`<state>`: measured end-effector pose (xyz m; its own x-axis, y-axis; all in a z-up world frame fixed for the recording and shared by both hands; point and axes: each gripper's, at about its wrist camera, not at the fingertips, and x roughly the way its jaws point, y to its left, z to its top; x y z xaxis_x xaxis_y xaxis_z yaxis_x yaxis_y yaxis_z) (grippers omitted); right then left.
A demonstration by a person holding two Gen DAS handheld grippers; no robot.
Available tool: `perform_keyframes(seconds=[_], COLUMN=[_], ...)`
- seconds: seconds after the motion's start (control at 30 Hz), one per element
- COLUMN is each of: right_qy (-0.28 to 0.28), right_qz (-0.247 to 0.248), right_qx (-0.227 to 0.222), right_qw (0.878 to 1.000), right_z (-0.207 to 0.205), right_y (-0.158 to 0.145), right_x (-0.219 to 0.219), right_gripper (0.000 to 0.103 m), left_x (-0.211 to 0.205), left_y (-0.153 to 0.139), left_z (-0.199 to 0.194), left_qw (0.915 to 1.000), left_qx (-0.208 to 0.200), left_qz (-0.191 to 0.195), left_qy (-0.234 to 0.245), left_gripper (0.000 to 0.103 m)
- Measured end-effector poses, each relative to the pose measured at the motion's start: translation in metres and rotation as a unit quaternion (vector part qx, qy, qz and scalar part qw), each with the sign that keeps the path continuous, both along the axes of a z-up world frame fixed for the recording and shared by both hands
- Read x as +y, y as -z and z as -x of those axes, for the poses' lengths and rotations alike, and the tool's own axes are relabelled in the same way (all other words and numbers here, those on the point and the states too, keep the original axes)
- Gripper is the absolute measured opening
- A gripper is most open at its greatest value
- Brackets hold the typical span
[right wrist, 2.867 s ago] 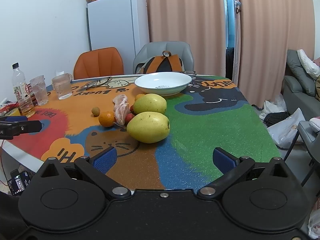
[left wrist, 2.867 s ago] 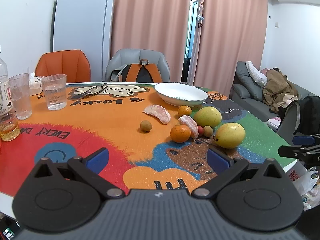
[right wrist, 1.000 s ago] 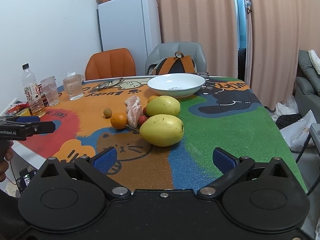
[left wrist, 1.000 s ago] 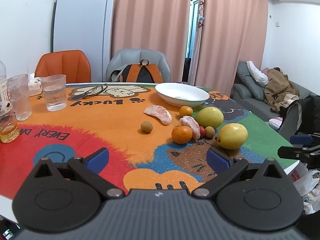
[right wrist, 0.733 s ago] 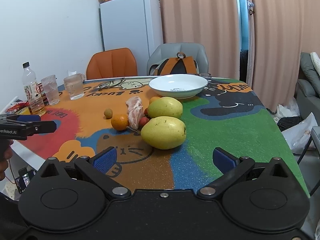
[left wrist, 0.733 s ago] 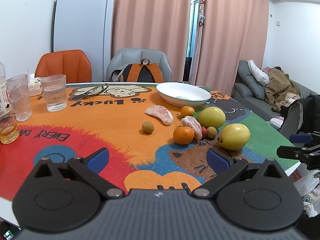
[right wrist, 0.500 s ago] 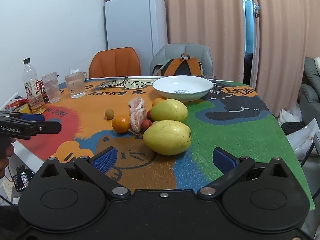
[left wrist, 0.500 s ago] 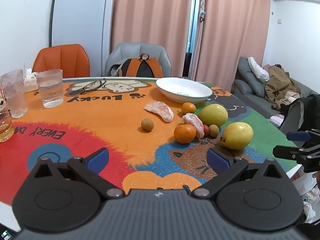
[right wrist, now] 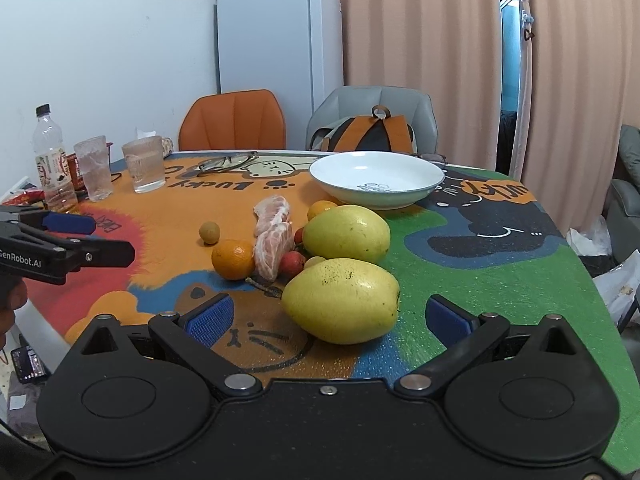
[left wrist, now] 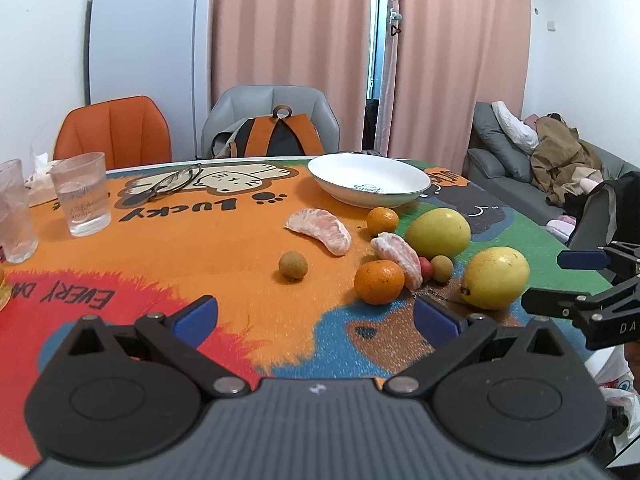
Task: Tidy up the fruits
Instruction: 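Grasp the large yellow pear with the right gripper while the left gripper approaches the small brown fruit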
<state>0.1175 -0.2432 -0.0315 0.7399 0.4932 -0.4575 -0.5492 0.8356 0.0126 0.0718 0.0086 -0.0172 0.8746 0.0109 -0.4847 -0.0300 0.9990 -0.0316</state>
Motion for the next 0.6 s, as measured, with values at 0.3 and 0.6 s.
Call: perform_keyframes(seconds=[0.3,0.6], right_qy=[0.008,0.008], right_qz=[0.003,0.032], right_qx=[0.012,0.017], right_qw=[1.0,0.999], right_z=[-0.023,-0.036], right_y=[0.013,0.026], right_x=[0.012,0.029], right_gripper=[0.103,0.103], left_x=[0.001,0.005], left_y=[0.011,0.017], left_z=[-0.027,-0.044], left_qw=[0.9998,0.9998], left_qx=[0.004,0.008], left_qz=[-0.02,-0.016], left_qy=[0.006,0.0], left_gripper=[0.103,0.103])
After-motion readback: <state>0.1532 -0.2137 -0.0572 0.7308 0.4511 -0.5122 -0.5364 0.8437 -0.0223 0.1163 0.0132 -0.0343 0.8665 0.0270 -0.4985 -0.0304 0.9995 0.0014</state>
